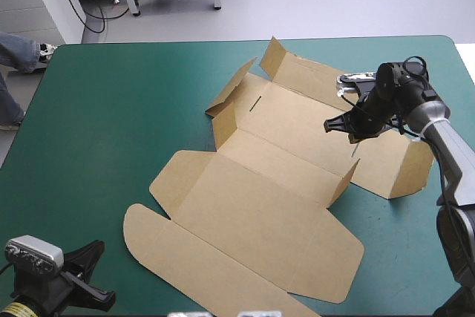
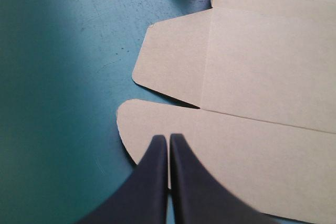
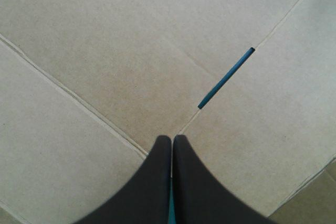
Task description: Fold the box
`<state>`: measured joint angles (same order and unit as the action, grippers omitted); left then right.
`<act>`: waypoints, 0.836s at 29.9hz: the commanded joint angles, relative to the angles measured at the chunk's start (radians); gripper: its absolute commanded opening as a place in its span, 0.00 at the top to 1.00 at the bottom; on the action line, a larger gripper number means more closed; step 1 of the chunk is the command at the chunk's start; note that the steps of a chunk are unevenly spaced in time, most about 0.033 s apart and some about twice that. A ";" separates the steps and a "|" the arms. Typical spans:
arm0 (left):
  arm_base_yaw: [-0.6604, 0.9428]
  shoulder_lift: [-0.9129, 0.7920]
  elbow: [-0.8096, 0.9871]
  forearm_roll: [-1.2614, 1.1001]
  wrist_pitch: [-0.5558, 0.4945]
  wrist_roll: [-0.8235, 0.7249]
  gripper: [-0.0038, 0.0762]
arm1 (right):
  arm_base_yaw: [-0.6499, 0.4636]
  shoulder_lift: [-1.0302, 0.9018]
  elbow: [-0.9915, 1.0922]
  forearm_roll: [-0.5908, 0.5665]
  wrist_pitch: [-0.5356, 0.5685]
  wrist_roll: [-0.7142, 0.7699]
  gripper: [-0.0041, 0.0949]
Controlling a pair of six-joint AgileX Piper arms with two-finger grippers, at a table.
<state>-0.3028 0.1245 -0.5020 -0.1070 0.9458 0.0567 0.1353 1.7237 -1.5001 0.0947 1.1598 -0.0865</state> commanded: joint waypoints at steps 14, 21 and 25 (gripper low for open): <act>-0.003 0.015 -0.022 -0.015 -0.072 -0.007 0.96 | -0.001 -0.063 -0.083 -0.008 0.008 0.018 0.96; -0.003 0.015 -0.022 -0.015 -0.072 -0.007 0.96 | -0.001 -0.149 -0.115 -0.013 0.008 0.028 0.96; -0.003 0.015 -0.022 -0.015 -0.072 -0.007 0.96 | -0.001 -0.207 -0.115 -0.042 0.010 0.079 0.96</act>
<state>-0.3028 0.1245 -0.5002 -0.1070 0.9458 0.0567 0.1353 1.5969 -1.5825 0.0761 1.1872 -0.0398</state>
